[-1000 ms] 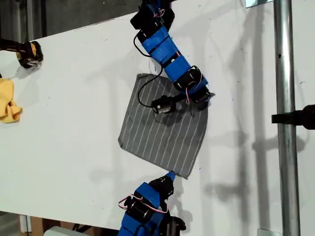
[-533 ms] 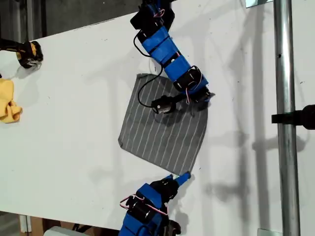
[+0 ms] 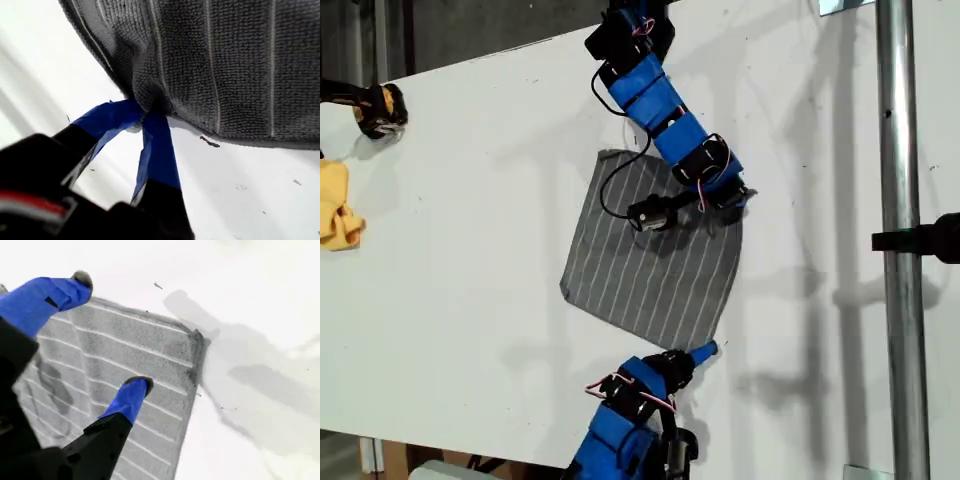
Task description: Grasp corners of a towel and fold twice.
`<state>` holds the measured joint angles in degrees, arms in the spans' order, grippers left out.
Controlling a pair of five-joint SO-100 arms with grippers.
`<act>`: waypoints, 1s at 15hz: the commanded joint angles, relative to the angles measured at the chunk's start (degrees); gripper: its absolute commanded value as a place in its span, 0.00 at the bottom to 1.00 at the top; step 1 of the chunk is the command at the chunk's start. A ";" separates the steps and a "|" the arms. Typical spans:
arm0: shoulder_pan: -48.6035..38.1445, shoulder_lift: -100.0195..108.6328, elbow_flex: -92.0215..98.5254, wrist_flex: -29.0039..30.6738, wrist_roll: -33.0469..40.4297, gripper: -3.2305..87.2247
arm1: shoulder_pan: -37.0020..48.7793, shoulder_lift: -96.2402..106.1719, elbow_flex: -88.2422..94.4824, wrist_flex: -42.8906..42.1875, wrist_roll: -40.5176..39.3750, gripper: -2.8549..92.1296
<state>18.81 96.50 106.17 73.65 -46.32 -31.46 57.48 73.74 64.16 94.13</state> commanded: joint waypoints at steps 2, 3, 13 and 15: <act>-1.05 0.09 6.68 -5.80 -1.93 0.39 | 0.09 4.13 -0.70 -0.62 0.09 0.03; -1.32 0.09 9.32 -7.91 -2.46 0.39 | 0.09 4.13 -0.70 -0.62 0.09 0.03; -6.15 -7.65 15.03 -16.70 -2.55 0.33 | 0.26 4.04 -0.70 -1.32 0.09 0.03; -7.38 -7.38 14.15 -16.17 -3.16 0.20 | 0.44 4.04 -0.70 -1.49 0.09 0.03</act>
<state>14.68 88.95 121.11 57.39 -49.31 -31.46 57.48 73.74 63.19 94.13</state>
